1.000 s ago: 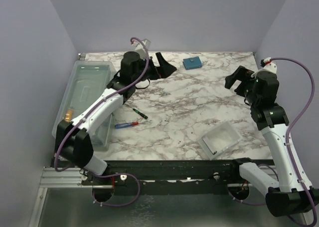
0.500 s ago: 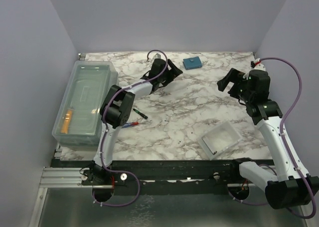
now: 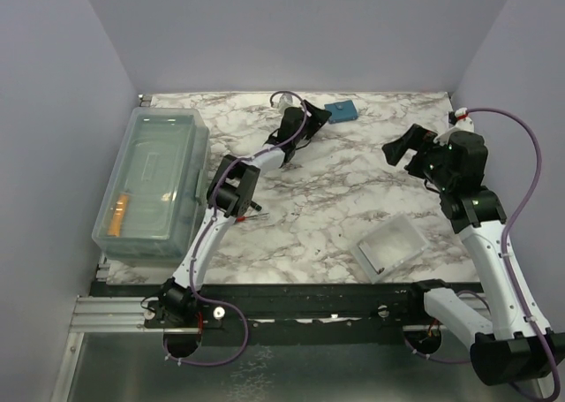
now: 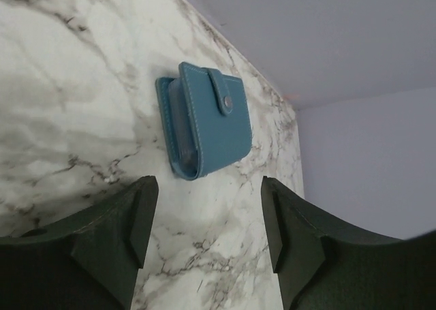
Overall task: Put the credit cards into the card holder
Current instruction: Move the card holder to the center of the board.
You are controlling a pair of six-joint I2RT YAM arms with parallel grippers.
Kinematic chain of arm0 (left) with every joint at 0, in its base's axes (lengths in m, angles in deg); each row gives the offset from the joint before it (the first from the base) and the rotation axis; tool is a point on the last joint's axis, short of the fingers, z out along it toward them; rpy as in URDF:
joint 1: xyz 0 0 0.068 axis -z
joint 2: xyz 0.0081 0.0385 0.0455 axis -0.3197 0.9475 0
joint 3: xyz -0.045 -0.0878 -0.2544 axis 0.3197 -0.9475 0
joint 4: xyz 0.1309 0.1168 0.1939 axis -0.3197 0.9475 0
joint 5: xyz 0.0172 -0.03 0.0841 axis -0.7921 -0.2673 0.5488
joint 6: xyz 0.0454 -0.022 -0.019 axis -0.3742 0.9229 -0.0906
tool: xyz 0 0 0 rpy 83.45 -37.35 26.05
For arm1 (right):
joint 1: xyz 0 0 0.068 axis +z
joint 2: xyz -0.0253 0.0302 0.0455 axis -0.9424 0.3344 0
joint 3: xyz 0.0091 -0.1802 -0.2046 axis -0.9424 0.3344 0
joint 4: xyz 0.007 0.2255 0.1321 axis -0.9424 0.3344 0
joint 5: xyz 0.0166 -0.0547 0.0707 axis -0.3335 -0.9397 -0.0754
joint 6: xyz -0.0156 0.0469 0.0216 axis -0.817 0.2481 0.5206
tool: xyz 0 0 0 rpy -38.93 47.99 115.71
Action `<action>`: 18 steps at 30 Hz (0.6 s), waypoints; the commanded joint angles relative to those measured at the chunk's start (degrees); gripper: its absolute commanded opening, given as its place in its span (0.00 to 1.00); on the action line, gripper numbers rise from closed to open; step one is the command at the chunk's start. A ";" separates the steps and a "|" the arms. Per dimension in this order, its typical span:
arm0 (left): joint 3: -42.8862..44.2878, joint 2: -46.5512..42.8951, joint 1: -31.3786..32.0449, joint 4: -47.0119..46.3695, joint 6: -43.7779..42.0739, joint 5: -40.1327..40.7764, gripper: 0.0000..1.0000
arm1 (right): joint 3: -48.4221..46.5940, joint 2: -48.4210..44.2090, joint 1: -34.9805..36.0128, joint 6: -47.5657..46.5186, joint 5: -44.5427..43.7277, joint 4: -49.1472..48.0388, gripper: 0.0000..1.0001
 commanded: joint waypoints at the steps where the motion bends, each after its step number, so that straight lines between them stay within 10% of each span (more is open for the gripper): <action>1: 11.42 8.96 1.09 -3.04 -0.17 3.73 0.65 | -0.51 0.67 -0.29 0.82 0.91 0.12 1.00; 18: 21.46 17.14 2.46 -2.61 -4.17 8.69 0.24 | -4.00 4.92 -0.24 4.24 6.23 4.37 1.00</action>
